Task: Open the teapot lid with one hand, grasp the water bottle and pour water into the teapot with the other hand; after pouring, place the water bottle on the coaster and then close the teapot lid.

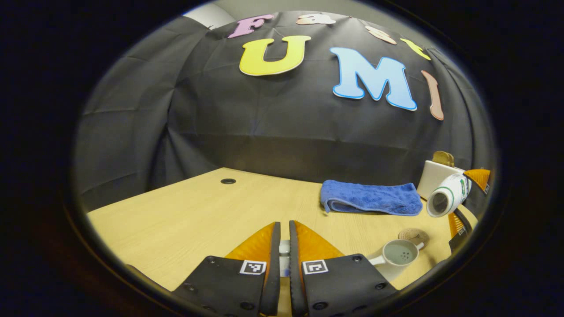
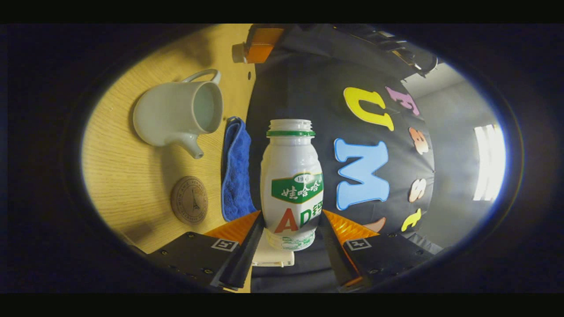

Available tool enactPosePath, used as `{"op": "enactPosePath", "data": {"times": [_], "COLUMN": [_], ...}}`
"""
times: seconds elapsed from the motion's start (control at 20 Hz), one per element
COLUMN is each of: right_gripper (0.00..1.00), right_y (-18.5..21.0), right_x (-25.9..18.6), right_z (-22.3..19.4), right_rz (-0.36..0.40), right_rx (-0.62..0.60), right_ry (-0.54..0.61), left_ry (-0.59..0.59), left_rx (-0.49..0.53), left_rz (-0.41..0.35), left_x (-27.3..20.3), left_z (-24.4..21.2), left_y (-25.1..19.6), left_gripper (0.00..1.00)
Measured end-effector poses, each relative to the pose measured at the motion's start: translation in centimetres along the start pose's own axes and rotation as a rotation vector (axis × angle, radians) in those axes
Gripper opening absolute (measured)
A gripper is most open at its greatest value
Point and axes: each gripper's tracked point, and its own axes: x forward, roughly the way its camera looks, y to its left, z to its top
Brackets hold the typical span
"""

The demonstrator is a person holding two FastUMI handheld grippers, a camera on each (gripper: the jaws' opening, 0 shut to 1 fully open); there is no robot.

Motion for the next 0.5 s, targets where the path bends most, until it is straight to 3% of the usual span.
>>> {"op": "enactPosePath", "data": {"times": [0.2, 0.25, 0.35, 0.5], "right_gripper": [0.74, 0.74, 0.74, 0.73], "right_y": [-0.08, -0.09, -0.18, -0.26], "right_x": [0.19, 0.16, 0.22, 0.21], "right_z": [0.54, 0.53, 0.63, 0.78], "right_rz": [-0.003, -0.003, -0.002, -0.009], "right_rx": [-0.093, -0.113, -0.138, -0.156], "right_ry": [-0.038, -0.044, -0.052, -0.058], "left_ry": [0.004, 0.005, 0.007, 0.010], "left_rx": [-0.010, -0.011, -0.014, -0.015], "left_rz": [-0.004, -0.005, -0.007, -0.007], "left_x": [0.08, 0.06, 0.21, 0.18], "left_z": [-0.10, 0.03, -0.04, -0.27], "left_y": [-0.13, -0.16, -0.11, -0.09], "left_gripper": [0.20, 0.13, 0.17, 0.13]}}
